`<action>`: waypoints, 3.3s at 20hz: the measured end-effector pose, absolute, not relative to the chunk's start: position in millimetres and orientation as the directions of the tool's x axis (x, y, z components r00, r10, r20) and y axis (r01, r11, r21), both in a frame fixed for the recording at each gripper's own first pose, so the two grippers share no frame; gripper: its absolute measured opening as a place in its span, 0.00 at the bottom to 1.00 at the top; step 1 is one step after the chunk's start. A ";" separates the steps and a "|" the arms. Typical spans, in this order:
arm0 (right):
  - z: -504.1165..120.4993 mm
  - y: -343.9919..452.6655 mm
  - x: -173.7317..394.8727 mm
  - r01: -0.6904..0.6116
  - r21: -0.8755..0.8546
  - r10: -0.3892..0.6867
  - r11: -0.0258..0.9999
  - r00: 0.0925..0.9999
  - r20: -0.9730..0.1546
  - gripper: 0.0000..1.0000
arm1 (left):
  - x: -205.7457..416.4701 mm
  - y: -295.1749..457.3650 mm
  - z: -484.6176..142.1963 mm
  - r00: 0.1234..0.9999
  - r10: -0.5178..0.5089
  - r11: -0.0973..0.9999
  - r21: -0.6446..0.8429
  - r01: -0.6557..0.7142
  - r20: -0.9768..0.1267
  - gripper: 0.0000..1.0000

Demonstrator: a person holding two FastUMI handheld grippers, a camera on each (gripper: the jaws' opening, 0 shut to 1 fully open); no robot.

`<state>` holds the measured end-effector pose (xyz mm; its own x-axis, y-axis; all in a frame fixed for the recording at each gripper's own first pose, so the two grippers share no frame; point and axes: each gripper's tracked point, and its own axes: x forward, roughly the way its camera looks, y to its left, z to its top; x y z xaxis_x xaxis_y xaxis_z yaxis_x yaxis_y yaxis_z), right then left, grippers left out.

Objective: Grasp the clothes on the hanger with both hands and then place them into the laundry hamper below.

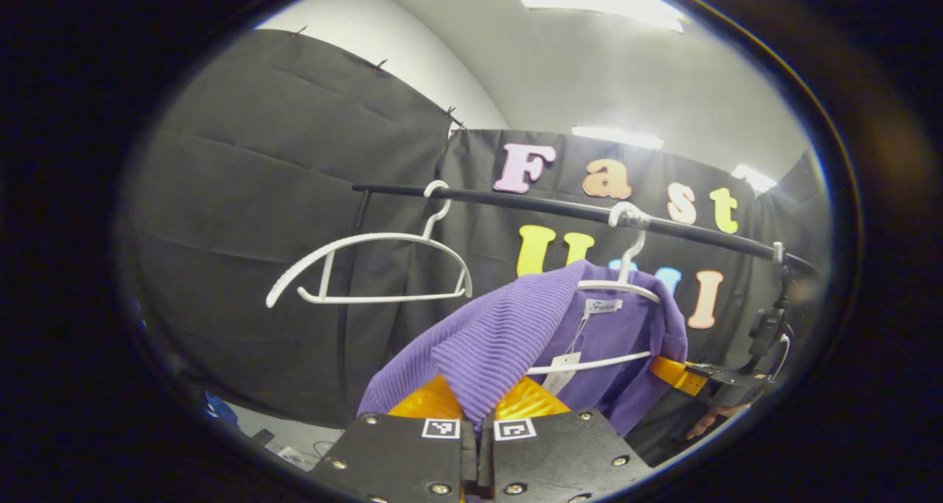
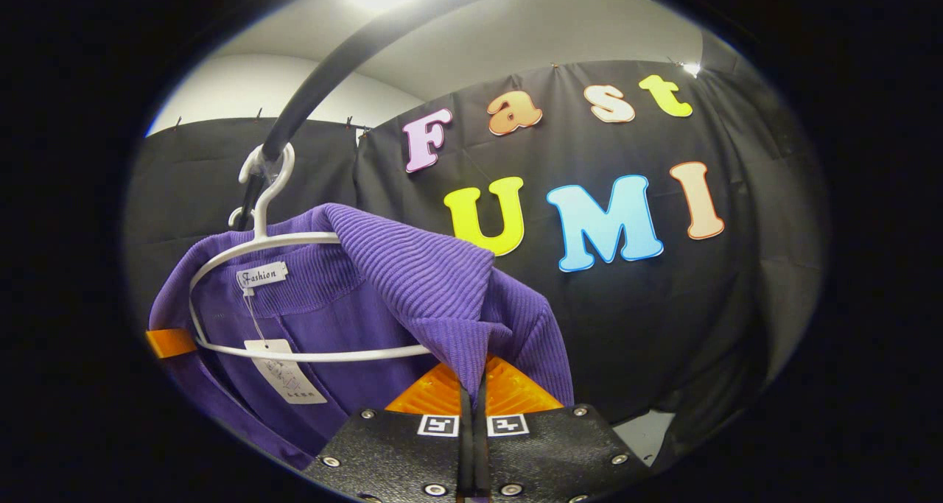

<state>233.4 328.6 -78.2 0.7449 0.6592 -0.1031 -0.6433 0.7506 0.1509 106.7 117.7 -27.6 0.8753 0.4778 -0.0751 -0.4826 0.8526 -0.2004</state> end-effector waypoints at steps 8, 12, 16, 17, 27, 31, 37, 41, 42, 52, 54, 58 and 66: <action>-55.7 304.5 230.3 -0.581 0.091 0.586 0.809 0.809 -0.040 0.00 | 88.0 123.4 4.1 0.882 0.470 0.861 -0.204 -0.465 -0.026 0.01; -39.8 295.0 229.6 -0.555 0.069 0.556 0.829 0.831 0.004 0.00 | 85.5 135.3 21.6 0.878 0.478 0.862 -0.201 -0.465 0.018 0.01; -23.1 287.8 224.6 -0.548 0.038 0.545 0.836 0.836 0.066 0.00 | 85.8 149.7 32.2 0.871 0.488 0.861 -0.192 -0.471 0.051 0.01; -21.6 288.4 224.2 -0.548 0.014 0.546 0.836 0.835 0.065 0.00 | 86.6 151.7 35.0 0.874 0.482 0.864 -0.193 -0.464 0.055 0.01; -13.4 313.9 188.7 -0.604 -0.043 0.605 0.796 0.793 0.074 0.00 | 66.2 209.1 56.9 0.867 0.492 0.859 -0.205 -0.469 0.082 0.01; -11.5 329.0 182.1 -0.614 -0.036 0.615 0.788 0.785 0.073 0.00 | 66.5 228.0 42.7 0.864 0.500 0.855 -0.185 -0.484 0.050 0.01; -11.0 332.7 180.1 -0.617 -0.039 0.618 0.786 0.783 0.066 0.00 | 71.8 245.3 13.7 0.873 0.487 0.857 -0.194 -0.478 0.002 0.01; -9.4 333.2 177.3 -0.612 -0.052 0.615 0.789 0.786 0.070 0.00 | 75.5 251.6 -10.0 0.881 0.473 0.866 -0.170 -0.470 -0.025 0.01; -10.2 333.8 177.1 -0.612 -0.057 0.615 0.789 0.786 0.070 0.00 | 77.5 251.8 -15.7 0.882 0.471 0.869 -0.159 -0.469 -0.033 0.01; -14.3 328.4 169.0 -0.622 -0.060 0.624 0.781 0.779 0.054 0.00 | 85.6 239.2 -60.1 0.880 0.464 0.860 -0.185 -0.475 -0.100 0.07; -12.8 325.9 168.3 -0.621 -0.063 0.624 0.781 0.779 0.054 0.00 | 87.7 234.4 -68.1 0.881 0.458 0.858 -0.202 -0.472 -0.114 0.02; -11.4 322.1 181.7 -0.619 -0.056 0.621 0.784 0.782 0.053 0.00 | 90.7 221.7 -81.0 0.890 0.434 0.864 -0.214 -0.456 -0.144 0.01; -17.4 308.9 190.0 -0.616 -0.063 0.619 0.785 0.783 0.052 0.00 | 100.2 193.4 -100.9 0.896 0.399 0.870 -0.228 -0.436 -0.193 0.02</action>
